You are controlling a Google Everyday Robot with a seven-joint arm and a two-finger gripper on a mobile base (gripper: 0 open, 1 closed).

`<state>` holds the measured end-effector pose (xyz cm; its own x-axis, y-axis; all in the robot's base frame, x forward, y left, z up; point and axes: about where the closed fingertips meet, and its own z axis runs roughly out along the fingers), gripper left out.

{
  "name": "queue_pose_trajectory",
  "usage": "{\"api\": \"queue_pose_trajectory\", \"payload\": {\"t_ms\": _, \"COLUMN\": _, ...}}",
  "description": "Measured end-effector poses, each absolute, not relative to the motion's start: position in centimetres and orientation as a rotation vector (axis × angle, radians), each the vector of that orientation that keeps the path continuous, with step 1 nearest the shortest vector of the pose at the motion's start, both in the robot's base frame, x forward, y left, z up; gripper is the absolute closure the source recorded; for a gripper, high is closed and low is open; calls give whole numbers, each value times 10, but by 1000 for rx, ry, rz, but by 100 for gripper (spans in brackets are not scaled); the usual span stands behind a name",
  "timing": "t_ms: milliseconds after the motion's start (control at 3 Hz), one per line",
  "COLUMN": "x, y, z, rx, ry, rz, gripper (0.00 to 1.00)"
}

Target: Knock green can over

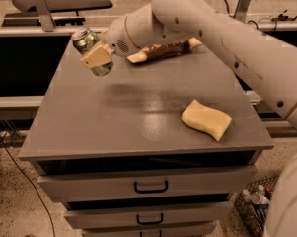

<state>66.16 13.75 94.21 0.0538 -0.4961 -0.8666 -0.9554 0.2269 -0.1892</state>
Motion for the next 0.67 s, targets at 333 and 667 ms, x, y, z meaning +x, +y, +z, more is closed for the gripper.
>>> {"api": "queue_pose_trajectory", "payload": {"t_ms": 333, "x": 660, "y": 109, "z": 918, "rx": -1552, "ry": 1688, "rz": 557, "gripper": 100}}
{"api": "queue_pose_trajectory", "payload": {"t_ms": 667, "x": 653, "y": 95, "z": 895, "rx": -1684, "ry": 1764, "rz": 504, "gripper": 100}}
